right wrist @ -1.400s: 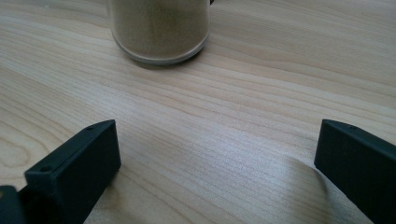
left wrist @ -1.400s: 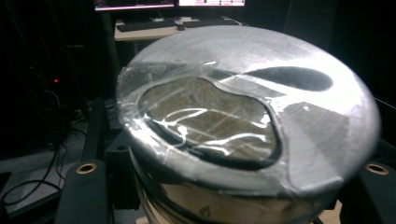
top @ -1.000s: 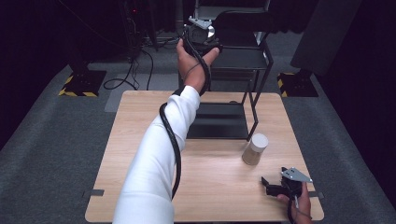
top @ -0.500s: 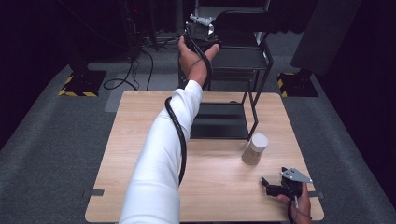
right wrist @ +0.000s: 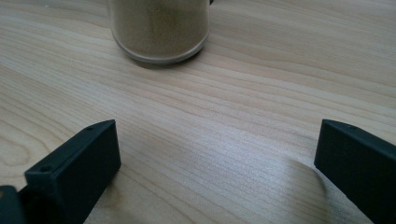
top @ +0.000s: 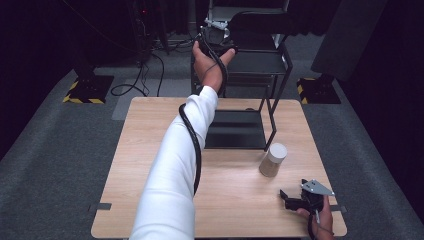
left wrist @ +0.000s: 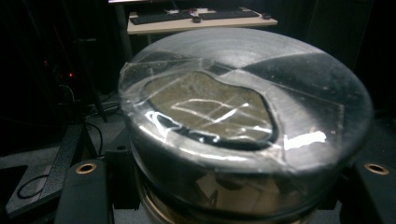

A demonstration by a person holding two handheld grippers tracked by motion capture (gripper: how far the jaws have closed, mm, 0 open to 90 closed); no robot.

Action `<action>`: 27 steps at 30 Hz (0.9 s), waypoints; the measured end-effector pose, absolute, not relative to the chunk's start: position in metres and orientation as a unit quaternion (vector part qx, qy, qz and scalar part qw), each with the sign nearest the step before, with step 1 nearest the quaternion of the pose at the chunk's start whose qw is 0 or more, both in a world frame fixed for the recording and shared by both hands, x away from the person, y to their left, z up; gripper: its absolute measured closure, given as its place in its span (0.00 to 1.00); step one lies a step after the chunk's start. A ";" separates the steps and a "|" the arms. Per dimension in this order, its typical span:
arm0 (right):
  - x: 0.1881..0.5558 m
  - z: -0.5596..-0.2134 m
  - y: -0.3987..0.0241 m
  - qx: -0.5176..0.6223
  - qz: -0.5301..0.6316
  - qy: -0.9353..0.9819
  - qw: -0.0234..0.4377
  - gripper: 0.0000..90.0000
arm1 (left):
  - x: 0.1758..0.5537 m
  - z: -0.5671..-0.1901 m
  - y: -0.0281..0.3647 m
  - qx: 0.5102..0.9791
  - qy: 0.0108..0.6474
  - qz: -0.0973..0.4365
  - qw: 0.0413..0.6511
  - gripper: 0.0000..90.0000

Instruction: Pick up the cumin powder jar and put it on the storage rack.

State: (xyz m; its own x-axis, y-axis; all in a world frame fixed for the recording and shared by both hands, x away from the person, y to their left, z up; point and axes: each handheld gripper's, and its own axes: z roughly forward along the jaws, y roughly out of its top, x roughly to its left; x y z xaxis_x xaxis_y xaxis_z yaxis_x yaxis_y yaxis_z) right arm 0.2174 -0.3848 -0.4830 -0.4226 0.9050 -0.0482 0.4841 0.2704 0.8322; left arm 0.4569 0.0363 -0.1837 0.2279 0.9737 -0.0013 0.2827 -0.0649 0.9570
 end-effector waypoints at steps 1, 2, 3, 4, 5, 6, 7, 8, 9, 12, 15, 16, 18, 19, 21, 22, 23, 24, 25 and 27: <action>0.217 -0.483 -0.385 0.463 0.387 0.749 0.272 0.00 | 0.457 -0.183 0.036 0.628 0.502 0.370 0.465 0.35; 0.217 -0.483 -0.385 0.463 0.387 0.749 0.273 0.00 | 0.456 -0.184 0.034 0.627 0.503 0.373 0.463 0.35; 0.217 -0.483 -0.385 0.463 0.387 0.749 0.273 0.00 | 0.456 -0.185 0.034 0.624 0.502 0.376 0.466 0.34; 0.217 -0.483 -0.385 0.463 0.387 0.749 0.273 0.00 | 0.455 -0.185 0.034 0.623 0.502 0.378 0.466 0.32; 0.217 -0.483 -0.384 0.463 0.387 0.749 0.273 0.00 | 0.454 -0.185 0.033 0.620 0.502 0.383 0.466 0.30; 0.217 -0.483 -0.384 0.462 0.387 0.750 0.274 0.00 | 0.453 -0.184 0.032 0.618 0.500 0.390 0.465 0.27; 0.217 -0.483 -0.384 0.462 0.387 0.749 0.274 0.00 | 0.452 -0.183 0.031 0.616 0.500 0.394 0.464 0.23; 0.217 -0.483 -0.384 0.462 0.387 0.750 0.274 0.00 | 0.450 -0.183 0.031 0.613 0.501 0.396 0.465 0.22; 0.217 -0.483 -0.384 0.462 0.386 0.750 0.275 0.00 | 0.448 -0.182 0.030 0.610 0.502 0.402 0.464 0.19; 0.217 -0.483 -0.384 0.462 0.387 0.750 0.274 0.00 | 0.445 -0.178 0.030 0.611 0.497 0.411 0.458 0.11; 0.217 -0.483 -0.384 0.462 0.387 0.750 0.274 0.00 | 0.441 -0.175 0.034 0.611 0.494 0.413 0.460 0.07; 0.217 -0.483 -0.384 0.462 0.386 0.750 0.274 0.00 | 0.438 -0.175 0.035 0.610 0.493 0.415 0.461 0.05; 0.217 -0.483 -0.384 0.462 0.387 0.750 0.274 0.00 | 0.432 -0.173 0.035 0.606 0.488 0.426 0.462 0.02; 0.217 -0.483 -0.384 0.462 0.387 0.750 0.274 0.00 | 0.430 -0.171 0.036 0.606 0.489 0.425 0.461 0.02; 0.217 -0.483 -0.384 0.462 0.387 0.750 0.274 0.00 | 0.425 -0.169 0.040 0.607 0.485 0.422 0.467 0.00; 0.217 -0.483 -0.384 0.462 0.387 0.750 0.274 0.00 | 0.422 -0.168 0.040 0.609 0.482 0.426 0.463 0.00; 0.217 -0.483 -0.384 0.463 0.387 0.750 0.273 0.00 | 0.419 -0.168 0.040 0.610 0.481 0.429 0.461 0.00; 0.217 -0.483 -0.384 0.462 0.387 0.750 0.274 0.00 | 0.416 -0.167 0.042 0.612 0.480 0.427 0.461 0.00; 0.217 -0.483 -0.384 0.462 0.386 0.750 0.275 0.00 | 0.412 -0.167 0.043 0.608 0.480 0.430 0.463 0.00; 0.216 -0.483 -0.384 0.462 0.386 0.750 0.275 0.00 | 0.405 -0.167 0.047 0.606 0.480 0.432 0.466 0.00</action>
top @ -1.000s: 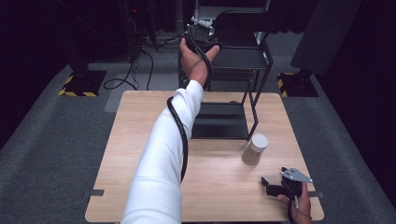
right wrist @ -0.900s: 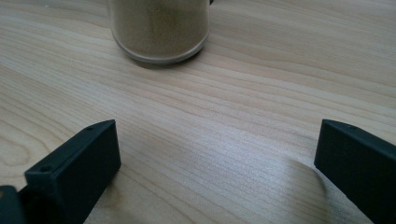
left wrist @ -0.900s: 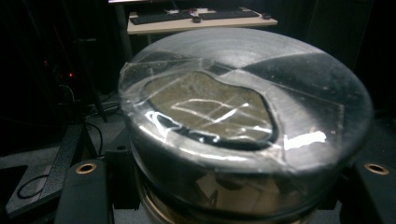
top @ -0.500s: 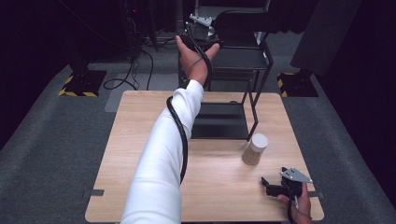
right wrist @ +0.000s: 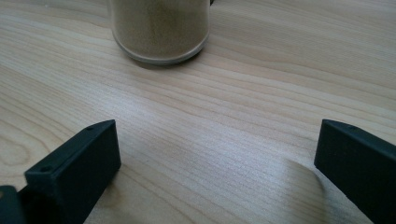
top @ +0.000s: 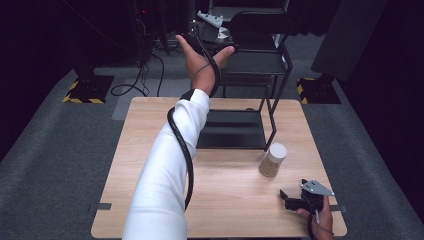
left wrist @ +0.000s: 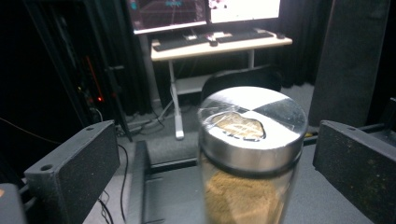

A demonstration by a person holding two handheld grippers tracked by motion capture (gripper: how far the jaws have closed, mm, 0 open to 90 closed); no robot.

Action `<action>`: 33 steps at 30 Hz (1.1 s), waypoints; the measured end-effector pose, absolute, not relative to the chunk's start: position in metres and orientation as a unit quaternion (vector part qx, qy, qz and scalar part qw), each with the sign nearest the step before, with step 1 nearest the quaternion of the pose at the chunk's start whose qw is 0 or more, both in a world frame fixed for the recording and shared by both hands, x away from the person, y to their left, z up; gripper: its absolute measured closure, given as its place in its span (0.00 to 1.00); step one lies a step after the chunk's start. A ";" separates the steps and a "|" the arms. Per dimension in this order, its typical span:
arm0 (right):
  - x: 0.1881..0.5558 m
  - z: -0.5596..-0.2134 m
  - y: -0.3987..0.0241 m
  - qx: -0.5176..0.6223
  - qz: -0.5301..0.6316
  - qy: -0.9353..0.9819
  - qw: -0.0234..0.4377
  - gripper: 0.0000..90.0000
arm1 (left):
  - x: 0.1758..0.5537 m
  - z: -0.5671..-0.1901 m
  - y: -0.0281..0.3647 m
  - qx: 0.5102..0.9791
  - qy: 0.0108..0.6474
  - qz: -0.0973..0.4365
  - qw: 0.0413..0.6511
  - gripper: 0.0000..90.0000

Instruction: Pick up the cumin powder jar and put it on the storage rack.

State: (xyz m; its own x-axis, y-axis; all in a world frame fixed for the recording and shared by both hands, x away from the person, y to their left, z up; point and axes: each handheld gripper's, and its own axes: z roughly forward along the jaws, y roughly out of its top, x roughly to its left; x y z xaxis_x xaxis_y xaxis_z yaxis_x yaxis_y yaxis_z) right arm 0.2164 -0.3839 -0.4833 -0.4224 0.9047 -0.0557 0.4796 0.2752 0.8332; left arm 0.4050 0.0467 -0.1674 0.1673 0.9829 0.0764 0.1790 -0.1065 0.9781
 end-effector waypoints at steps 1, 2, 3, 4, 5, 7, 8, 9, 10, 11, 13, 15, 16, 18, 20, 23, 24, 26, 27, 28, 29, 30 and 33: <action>0.216 -0.483 -0.384 0.462 0.386 0.750 0.275 0.00 | 0.401 -0.167 0.048 0.605 0.480 0.433 0.465 0.00; 0.216 -0.483 -0.384 0.461 0.386 0.750 0.276 0.00 | 0.398 -0.167 0.050 0.606 0.478 0.432 0.466 0.00; 0.216 -0.483 -0.384 0.462 0.386 0.750 0.275 0.00 | 0.394 -0.167 0.051 0.608 0.476 0.430 0.468 0.00; 0.217 -0.483 -0.384 0.462 0.387 0.749 0.274 0.00 | 0.390 -0.168 0.052 0.606 0.475 0.434 0.468 0.00; 0.217 -0.483 -0.384 0.462 0.387 0.749 0.274 0.00 | 0.386 -0.169 0.053 0.606 0.475 0.433 0.468 0.00; 0.217 -0.483 -0.384 0.463 0.387 0.749 0.274 0.00 | 0.380 -0.171 0.056 0.603 0.478 0.432 0.470 0.00; 0.217 -0.483 -0.384 0.463 0.387 0.749 0.274 0.00 | 0.378 -0.172 0.057 0.604 0.478 0.434 0.467 0.00; 0.217 -0.483 -0.384 0.462 0.387 0.750 0.274 0.00 | 0.375 -0.173 0.058 0.604 0.479 0.435 0.466 0.00; 0.217 -0.483 -0.384 0.462 0.387 0.749 0.274 0.00 | 0.372 -0.174 0.060 0.603 0.481 0.433 0.467 0.00; 0.217 -0.483 -0.384 0.462 0.387 0.749 0.274 0.00 | 0.370 -0.174 0.062 0.606 0.481 0.429 0.466 0.00; 0.217 -0.483 -0.384 0.463 0.387 0.749 0.273 0.00 | 0.365 -0.177 0.064 0.605 0.483 0.431 0.464 0.00; 0.217 -0.483 -0.384 0.463 0.387 0.749 0.273 0.00 | 0.360 -0.180 0.067 0.604 0.484 0.430 0.465 0.00; 0.217 -0.483 -0.384 0.462 0.387 0.749 0.274 0.00 | 0.358 -0.182 0.068 0.604 0.484 0.429 0.466 0.00; 0.217 -0.483 -0.384 0.462 0.387 0.749 0.275 0.00 | 0.355 -0.186 0.070 0.603 0.486 0.429 0.465 0.00; 0.217 -0.483 -0.384 0.462 0.386 0.749 0.275 0.00 | 0.351 -0.191 0.074 0.601 0.486 0.424 0.471 0.00; 0.216 -0.483 -0.384 0.462 0.386 0.749 0.275 0.00 | 0.345 -0.197 0.078 0.606 0.483 0.424 0.468 0.00; 0.216 -0.483 -0.384 0.462 0.386 0.749 0.275 0.00 | 0.343 -0.199 0.079 0.608 0.482 0.424 0.468 0.00; 0.216 -0.483 -0.384 0.462 0.386 0.749 0.276 0.00 | 0.339 -0.204 0.081 0.605 0.481 0.424 0.471 0.00; 0.216 -0.483 -0.384 0.462 0.386 0.749 0.276 0.00 | 0.337 -0.207 0.083 0.608 0.479 0.423 0.472 0.00; 0.216 -0.483 -0.384 0.462 0.386 0.749 0.275 0.00 | 0.335 -0.209 0.083 0.608 0.479 0.424 0.470 0.00; 0.217 -0.483 -0.384 0.463 0.386 0.749 0.274 0.00 | 0.334 -0.212 0.084 0.612 0.477 0.421 0.470 0.00; 0.217 -0.483 -0.384 0.463 0.387 0.749 0.273 0.00 | 0.332 -0.214 0.086 0.613 0.476 0.419 0.471 0.00; 0.217 -0.483 -0.384 0.463 0.386 0.749 0.274 0.00 | 0.327 -0.221 0.089 0.617 0.478 0.410 0.471 0.00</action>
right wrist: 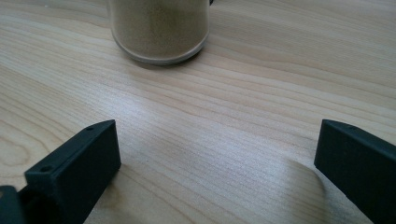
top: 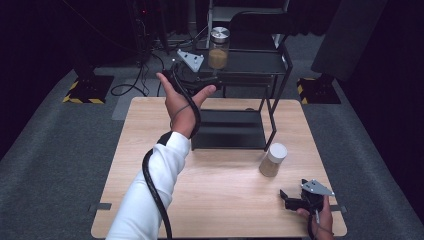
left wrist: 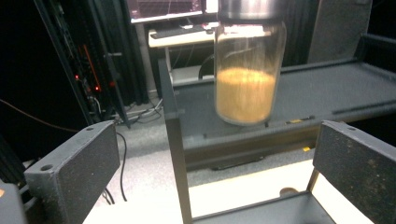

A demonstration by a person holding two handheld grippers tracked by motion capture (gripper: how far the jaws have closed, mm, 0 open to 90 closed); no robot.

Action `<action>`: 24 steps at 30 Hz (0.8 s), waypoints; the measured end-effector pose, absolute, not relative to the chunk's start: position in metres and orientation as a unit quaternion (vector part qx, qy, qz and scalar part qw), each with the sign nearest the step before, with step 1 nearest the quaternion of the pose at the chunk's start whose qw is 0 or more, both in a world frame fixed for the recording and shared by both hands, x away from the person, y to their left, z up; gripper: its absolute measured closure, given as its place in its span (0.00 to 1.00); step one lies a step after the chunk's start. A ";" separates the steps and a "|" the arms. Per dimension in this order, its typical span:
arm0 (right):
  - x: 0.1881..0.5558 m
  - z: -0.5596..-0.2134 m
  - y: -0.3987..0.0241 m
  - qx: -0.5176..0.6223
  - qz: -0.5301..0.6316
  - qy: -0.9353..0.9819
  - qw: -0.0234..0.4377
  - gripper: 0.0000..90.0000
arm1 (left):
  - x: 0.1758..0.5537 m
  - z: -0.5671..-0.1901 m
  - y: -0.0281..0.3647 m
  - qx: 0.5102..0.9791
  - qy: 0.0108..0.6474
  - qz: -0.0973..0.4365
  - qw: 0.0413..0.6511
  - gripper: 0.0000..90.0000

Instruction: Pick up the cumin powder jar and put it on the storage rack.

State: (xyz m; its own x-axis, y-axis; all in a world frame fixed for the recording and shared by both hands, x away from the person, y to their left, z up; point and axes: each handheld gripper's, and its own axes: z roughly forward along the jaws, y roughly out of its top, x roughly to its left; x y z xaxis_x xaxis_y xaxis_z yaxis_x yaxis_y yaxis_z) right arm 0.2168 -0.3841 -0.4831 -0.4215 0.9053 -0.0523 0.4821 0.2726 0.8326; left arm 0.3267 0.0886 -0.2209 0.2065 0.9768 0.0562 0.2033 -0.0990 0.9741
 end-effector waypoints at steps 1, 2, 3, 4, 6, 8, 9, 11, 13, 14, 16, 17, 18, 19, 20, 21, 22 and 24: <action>0.217 -0.483 -0.384 0.463 0.386 0.749 0.274 0.00 | 0.325 -0.224 0.089 0.619 0.478 0.410 0.470 0.00; 0.217 -0.483 -0.384 0.463 0.386 0.749 0.274 0.00 | 0.324 -0.227 0.088 0.621 0.478 0.410 0.467 0.00; 0.217 -0.483 -0.384 0.463 0.387 0.749 0.273 0.00 | 0.323 -0.229 0.089 0.623 0.478 0.408 0.466 0.00; 0.217 -0.483 -0.384 0.463 0.387 0.749 0.273 0.00 | 0.322 -0.231 0.089 0.625 0.478 0.407 0.463 0.00; 0.217 -0.483 -0.384 0.463 0.387 0.749 0.273 0.00 | 0.319 -0.237 0.087 0.626 0.479 0.411 0.458 0.00; 0.217 -0.483 -0.384 0.463 0.387 0.749 0.273 0.00 | 0.316 -0.243 0.087 0.631 0.477 0.410 0.455 0.00; 0.217 -0.483 -0.384 0.463 0.387 0.749 0.273 0.00 | 0.315 -0.246 0.088 0.630 0.476 0.410 0.456 0.00; 0.217 -0.483 -0.385 0.462 0.388 0.750 0.273 0.00 | 0.312 -0.251 0.090 0.633 0.477 0.405 0.457 0.00; 0.217 -0.483 -0.385 0.462 0.388 0.750 0.272 0.00 | 0.310 -0.256 0.092 0.633 0.478 0.399 0.460 0.00; 0.217 -0.483 -0.385 0.462 0.388 0.750 0.272 0.00 | 0.309 -0.259 0.093 0.632 0.480 0.399 0.460 0.00; 0.217 -0.483 -0.385 0.462 0.387 0.750 0.273 0.00 | 0.307 -0.264 0.095 0.634 0.480 0.396 0.460 0.00; 0.217 -0.483 -0.384 0.462 0.387 0.750 0.273 0.00 | 0.306 -0.266 0.096 0.636 0.479 0.394 0.459 0.00; 0.217 -0.483 -0.384 0.461 0.387 0.750 0.274 0.00 | 0.305 -0.269 0.095 0.634 0.481 0.395 0.458 0.00; 0.217 -0.483 -0.384 0.461 0.387 0.750 0.274 0.00 | 0.304 -0.271 0.096 0.636 0.481 0.393 0.459 0.00; 0.217 -0.483 -0.384 0.461 0.387 0.750 0.274 0.00 | 0.304 -0.273 0.098 0.638 0.479 0.390 0.460 0.00; 0.217 -0.483 -0.384 0.461 0.387 0.750 0.274 0.00 | 0.302 -0.276 0.098 0.636 0.480 0.393 0.459 0.00; 0.217 -0.483 -0.384 0.461 0.387 0.750 0.274 0.00 | 0.301 -0.280 0.097 0.634 0.480 0.396 0.458 0.00; 0.217 -0.483 -0.384 0.461 0.387 0.750 0.274 0.00 | 0.299 -0.285 0.101 0.636 0.479 0.391 0.461 0.00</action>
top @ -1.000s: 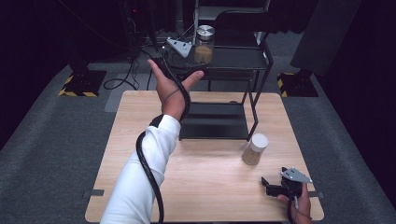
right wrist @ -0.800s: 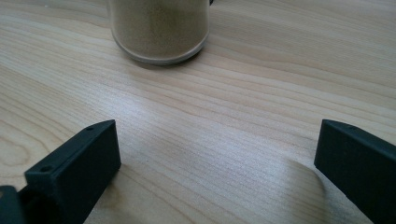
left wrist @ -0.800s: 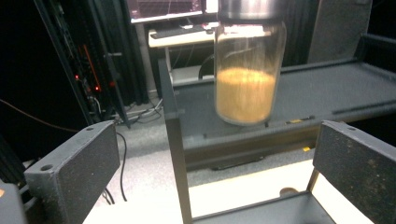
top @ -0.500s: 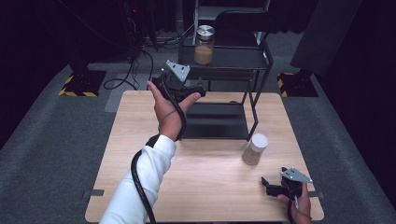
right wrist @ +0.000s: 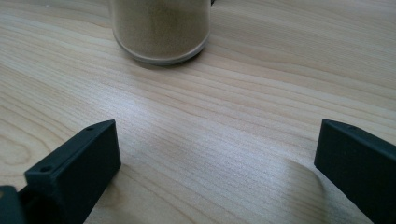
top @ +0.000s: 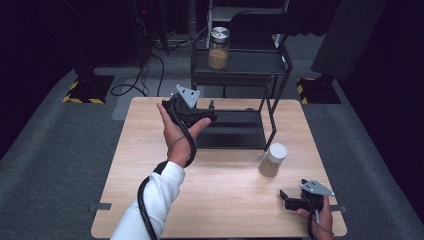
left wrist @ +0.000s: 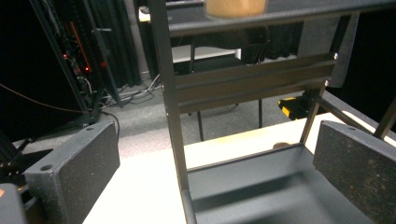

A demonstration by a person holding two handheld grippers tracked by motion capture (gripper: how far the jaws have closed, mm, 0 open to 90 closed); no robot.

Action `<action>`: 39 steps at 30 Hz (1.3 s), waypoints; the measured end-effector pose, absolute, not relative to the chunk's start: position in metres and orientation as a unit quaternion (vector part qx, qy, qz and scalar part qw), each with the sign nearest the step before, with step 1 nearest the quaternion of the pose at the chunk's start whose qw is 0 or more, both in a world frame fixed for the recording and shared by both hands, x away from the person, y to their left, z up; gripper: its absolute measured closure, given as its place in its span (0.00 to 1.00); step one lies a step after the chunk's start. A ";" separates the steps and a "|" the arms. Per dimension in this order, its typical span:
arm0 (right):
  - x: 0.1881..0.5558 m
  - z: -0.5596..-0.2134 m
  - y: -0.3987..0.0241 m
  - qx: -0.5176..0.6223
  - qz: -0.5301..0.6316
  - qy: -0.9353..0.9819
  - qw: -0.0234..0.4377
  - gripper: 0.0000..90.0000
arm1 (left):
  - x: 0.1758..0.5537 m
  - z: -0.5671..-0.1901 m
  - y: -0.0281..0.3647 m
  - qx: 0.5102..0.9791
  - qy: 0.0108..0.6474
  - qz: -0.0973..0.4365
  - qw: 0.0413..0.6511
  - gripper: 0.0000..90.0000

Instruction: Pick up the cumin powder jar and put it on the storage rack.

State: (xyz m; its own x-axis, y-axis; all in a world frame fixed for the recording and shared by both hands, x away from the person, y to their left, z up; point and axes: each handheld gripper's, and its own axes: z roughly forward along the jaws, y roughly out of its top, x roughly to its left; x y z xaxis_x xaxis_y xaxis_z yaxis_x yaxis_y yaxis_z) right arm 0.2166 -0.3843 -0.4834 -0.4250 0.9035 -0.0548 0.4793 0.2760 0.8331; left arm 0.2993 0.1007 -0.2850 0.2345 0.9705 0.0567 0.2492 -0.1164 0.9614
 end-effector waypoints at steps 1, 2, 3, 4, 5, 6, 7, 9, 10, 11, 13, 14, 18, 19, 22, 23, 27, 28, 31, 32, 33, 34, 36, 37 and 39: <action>0.217 -0.483 -0.384 0.461 0.387 0.750 0.274 0.00 | 0.298 -0.287 0.101 0.635 0.482 0.390 0.461 0.00; 0.217 -0.483 -0.384 0.461 0.387 0.750 0.274 0.00 | 0.297 -0.289 0.103 0.638 0.481 0.387 0.461 0.00; 0.216 -0.483 -0.384 0.460 0.387 0.750 0.275 0.00 | 0.296 -0.292 0.104 0.639 0.480 0.386 0.461 0.00; 0.216 -0.483 -0.384 0.460 0.387 0.750 0.275 0.00 | 0.294 -0.295 0.104 0.640 0.479 0.386 0.460 0.00; 0.217 -0.483 -0.384 0.460 0.387 0.750 0.275 0.00 | 0.294 -0.296 0.106 0.645 0.477 0.382 0.458 0.00; 0.217 -0.483 -0.384 0.461 0.387 0.750 0.274 0.00 | 0.292 -0.299 0.106 0.648 0.475 0.382 0.457 0.00; 0.217 -0.483 -0.384 0.461 0.387 0.750 0.274 0.00 | 0.291 -0.301 0.106 0.647 0.476 0.384 0.455 0.00; 0.217 -0.483 -0.384 0.461 0.387 0.750 0.274 0.00 | 0.289 -0.306 0.109 0.648 0.477 0.379 0.456 0.00; 0.217 -0.483 -0.384 0.461 0.387 0.750 0.274 0.00 | 0.288 -0.307 0.110 0.650 0.478 0.379 0.454 0.00; 0.217 -0.483 -0.384 0.460 0.387 0.750 0.275 0.00 | 0.287 -0.310 0.110 0.650 0.478 0.379 0.453 0.00; 0.217 -0.483 -0.384 0.460 0.387 0.750 0.275 0.00 | 0.286 -0.313 0.113 0.652 0.478 0.374 0.455 0.00; 0.216 -0.483 -0.384 0.460 0.387 0.750 0.275 0.00 | 0.285 -0.315 0.113 0.650 0.479 0.375 0.456 0.00; 0.216 -0.483 -0.384 0.460 0.387 0.750 0.275 0.00 | 0.281 -0.321 0.115 0.653 0.478 0.377 0.450 0.00; 0.216 -0.483 -0.384 0.460 0.387 0.750 0.275 0.00 | 0.280 -0.322 0.115 0.654 0.479 0.376 0.450 0.00; 0.217 -0.483 -0.384 0.461 0.387 0.750 0.275 0.00 | 0.278 -0.328 0.116 0.655 0.480 0.375 0.447 0.00; 0.217 -0.483 -0.384 0.461 0.387 0.750 0.274 0.00 | 0.277 -0.330 0.115 0.655 0.479 0.376 0.447 0.00; 0.216 -0.484 -0.384 0.460 0.387 0.750 0.275 0.00 | 0.274 -0.338 0.116 0.655 0.481 0.372 0.449 0.00; 0.216 -0.484 -0.384 0.460 0.387 0.750 0.276 0.00 | 0.272 -0.340 0.116 0.653 0.482 0.374 0.449 0.00; 0.217 -0.483 -0.384 0.461 0.387 0.750 0.274 0.00 | 0.269 -0.345 0.117 0.653 0.485 0.370 0.450 0.00; 0.217 -0.483 -0.384 0.461 0.387 0.750 0.274 0.00 | 0.268 -0.346 0.118 0.653 0.485 0.367 0.451 0.00; 0.217 -0.483 -0.384 0.461 0.387 0.750 0.274 0.00 | 0.267 -0.348 0.118 0.654 0.487 0.364 0.450 0.00; 0.217 -0.483 -0.384 0.461 0.387 0.750 0.274 0.00 | 0.266 -0.350 0.118 0.652 0.488 0.366 0.449 0.00; 0.217 -0.483 -0.384 0.460 0.387 0.750 0.275 0.00 | 0.264 -0.353 0.121 0.654 0.489 0.360 0.450 0.00; 0.217 -0.483 -0.384 0.461 0.387 0.750 0.274 0.00 | 0.263 -0.355 0.120 0.653 0.492 0.361 0.450 0.00; 0.216 -0.483 -0.384 0.460 0.387 0.750 0.275 0.00 | 0.261 -0.360 0.122 0.653 0.492 0.358 0.451 0.00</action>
